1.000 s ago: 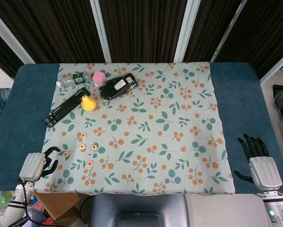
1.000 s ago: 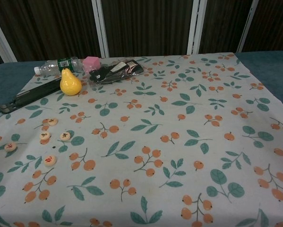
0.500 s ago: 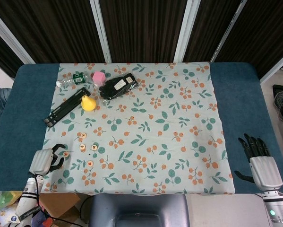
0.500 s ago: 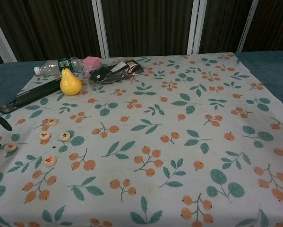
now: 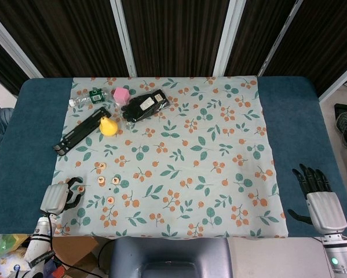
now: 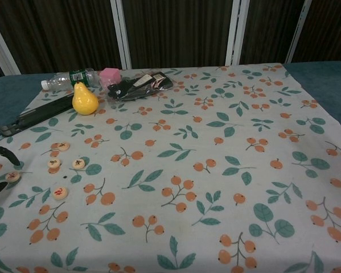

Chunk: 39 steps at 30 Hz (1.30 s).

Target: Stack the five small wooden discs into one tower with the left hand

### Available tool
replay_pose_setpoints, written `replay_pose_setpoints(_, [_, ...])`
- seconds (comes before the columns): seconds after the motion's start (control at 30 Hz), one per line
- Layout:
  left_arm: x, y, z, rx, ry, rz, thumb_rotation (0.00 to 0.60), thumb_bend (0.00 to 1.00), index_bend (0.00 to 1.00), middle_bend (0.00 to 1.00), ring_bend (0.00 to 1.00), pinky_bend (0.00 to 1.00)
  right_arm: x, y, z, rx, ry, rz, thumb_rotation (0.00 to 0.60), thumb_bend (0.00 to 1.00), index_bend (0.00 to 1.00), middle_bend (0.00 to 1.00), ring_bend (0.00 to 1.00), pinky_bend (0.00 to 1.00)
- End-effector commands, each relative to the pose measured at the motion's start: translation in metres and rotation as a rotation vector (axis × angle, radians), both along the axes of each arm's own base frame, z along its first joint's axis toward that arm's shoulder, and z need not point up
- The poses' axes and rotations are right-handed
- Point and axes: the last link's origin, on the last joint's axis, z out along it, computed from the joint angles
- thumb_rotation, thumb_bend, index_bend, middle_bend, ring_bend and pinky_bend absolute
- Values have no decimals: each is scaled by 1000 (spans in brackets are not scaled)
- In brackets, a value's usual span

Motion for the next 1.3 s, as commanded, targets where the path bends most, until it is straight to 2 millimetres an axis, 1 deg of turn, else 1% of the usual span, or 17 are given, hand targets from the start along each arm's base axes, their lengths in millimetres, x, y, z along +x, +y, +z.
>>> replay_pose_setpoints(0.03, [-2, 1, -3, -2, 9, 5, 600, 413, 362, 1000, 1000, 1000, 0, 0, 0, -2, -1, -1, 600, 80, 0, 0, 0, 0])
replay_pose_setpoints(0.5, [-5, 6, -6, 0, 7, 21, 600, 413, 454, 1000, 1000, 1000, 0, 1, 1, -7, -1, -4, 600, 80, 0, 0, 0, 0])
replay_pose_setpoints(0.7, [-5, 7, -7, -5, -2, 26, 600, 413, 447, 1000, 1000, 1000, 0, 1, 0, -4, 2, -6, 600, 80, 0, 0, 0, 0])
replay_pose_setpoints(0.87, [-4, 7, -7, -1, -11, 24, 600, 412, 464, 1000, 1000, 1000, 0, 1, 0, -5, 3, -5, 600, 81, 0, 0, 0, 0])
replay_pose_setpoints(1.1, [10, 12, 2, 49, -89, 0, 600, 408, 472, 1000, 1000, 1000, 0, 1, 0, -3, 3, -4, 600, 81, 0, 0, 0, 0])
replay_pose_setpoints(1.2, [21, 18, 4, 56, -112, -15, 600, 407, 473, 1000, 1000, 1000, 0, 1, -1, -1, 6, -4, 600, 81, 0, 0, 0, 0])
replay_pose_setpoints(1.3, [35, 25, 1, 60, -121, -28, 600, 407, 472, 1000, 1000, 1000, 0, 2, -2, 2, 8, -3, 600, 81, 0, 0, 0, 0])
